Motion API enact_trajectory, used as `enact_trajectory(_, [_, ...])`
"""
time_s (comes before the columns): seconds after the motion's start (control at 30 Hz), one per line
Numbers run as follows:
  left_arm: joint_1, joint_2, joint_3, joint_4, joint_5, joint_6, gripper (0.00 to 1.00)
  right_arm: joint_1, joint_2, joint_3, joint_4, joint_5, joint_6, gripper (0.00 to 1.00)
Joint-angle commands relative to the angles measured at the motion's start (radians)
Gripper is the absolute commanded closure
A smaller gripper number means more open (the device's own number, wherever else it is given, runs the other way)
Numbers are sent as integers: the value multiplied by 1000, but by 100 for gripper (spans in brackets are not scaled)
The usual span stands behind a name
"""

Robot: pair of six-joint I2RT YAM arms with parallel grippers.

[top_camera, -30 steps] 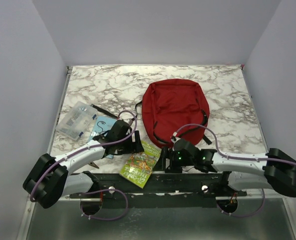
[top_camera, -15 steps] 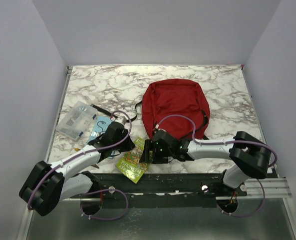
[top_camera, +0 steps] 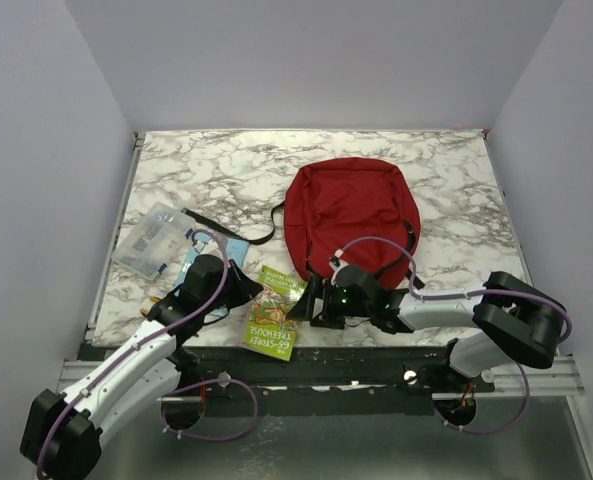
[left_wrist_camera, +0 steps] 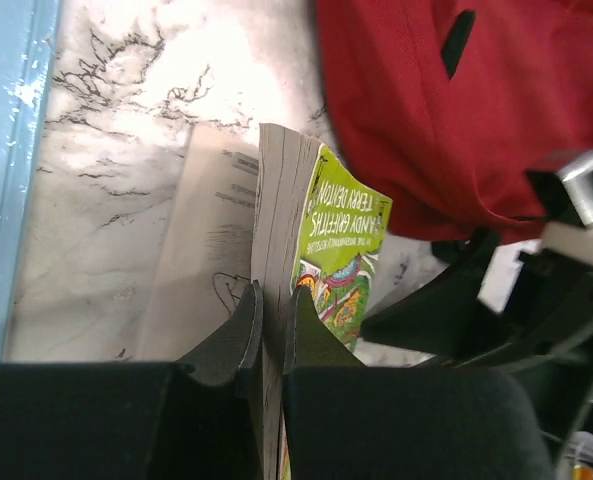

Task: Pack the student bag
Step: Pick up the book from the center of the board.

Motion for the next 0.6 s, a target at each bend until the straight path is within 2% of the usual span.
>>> enact_trajectory(0.0, [36,-118,-10,-6,43,-138,100,-2,-29,-96,249,-90,148,3])
enact_trajectory(0.17, [56,-185,-29,-5,48,-251,100,3,9,-113,295,-135,177,2])
enact_trajectory(0.43, [90,-300,-118,94,73,-462,100,10,56,-126,393,-157,198,3])
enact_trajectory(0.57, [93,-316,-142,123,96,-513,100,10,22,-117,406,-141,194,10])
